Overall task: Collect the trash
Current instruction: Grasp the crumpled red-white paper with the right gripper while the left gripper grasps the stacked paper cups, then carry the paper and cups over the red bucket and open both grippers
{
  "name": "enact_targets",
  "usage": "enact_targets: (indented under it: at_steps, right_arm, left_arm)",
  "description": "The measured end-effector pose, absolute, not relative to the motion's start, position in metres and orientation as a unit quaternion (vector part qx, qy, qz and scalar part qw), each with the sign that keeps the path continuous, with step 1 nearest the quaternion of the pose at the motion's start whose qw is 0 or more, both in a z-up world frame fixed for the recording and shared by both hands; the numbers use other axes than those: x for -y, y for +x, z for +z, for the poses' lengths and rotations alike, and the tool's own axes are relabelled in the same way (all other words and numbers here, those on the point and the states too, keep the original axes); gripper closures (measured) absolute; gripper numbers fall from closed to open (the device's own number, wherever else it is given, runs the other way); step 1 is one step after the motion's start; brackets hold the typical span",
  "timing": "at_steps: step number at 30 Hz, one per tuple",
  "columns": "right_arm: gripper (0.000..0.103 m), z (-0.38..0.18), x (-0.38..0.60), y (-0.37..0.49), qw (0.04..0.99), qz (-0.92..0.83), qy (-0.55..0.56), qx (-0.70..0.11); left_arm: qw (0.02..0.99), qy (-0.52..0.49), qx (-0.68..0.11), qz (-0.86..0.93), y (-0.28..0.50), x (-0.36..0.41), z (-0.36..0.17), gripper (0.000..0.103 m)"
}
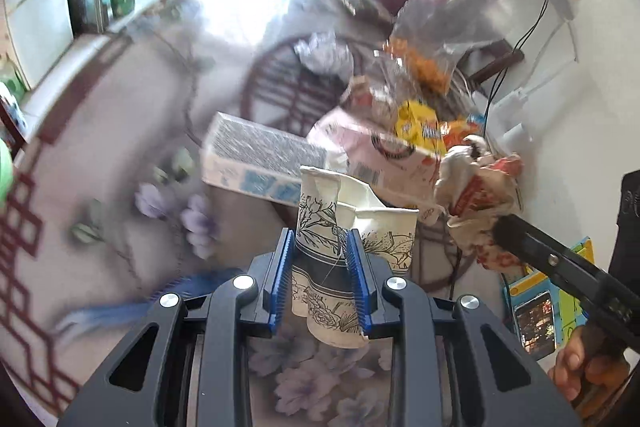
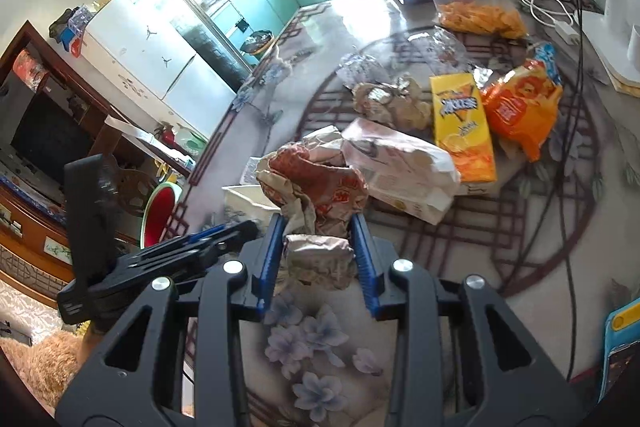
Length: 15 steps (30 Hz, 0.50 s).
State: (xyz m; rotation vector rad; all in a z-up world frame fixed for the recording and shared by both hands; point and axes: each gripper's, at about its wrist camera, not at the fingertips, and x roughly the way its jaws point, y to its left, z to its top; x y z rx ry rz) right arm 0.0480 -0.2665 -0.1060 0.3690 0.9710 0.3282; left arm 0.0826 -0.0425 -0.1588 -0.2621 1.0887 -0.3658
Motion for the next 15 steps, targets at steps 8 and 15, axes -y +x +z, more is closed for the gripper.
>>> enact_targets:
  at_steps: [8, 15]
  right_arm:
    - [0.069, -0.089, 0.225, 0.051, 0.864, 0.167, 0.162, -0.447]
    - [0.069, -0.081, 0.172, 0.055, 0.866, 0.177, 0.139, -0.446]
  left_arm:
    - [0.86, -0.111, -0.478, -0.142, 0.067, -0.012, -0.129, 0.078]
    - [0.87, -0.12, -0.457, -0.138, 0.061, -0.063, -0.117, 0.078]
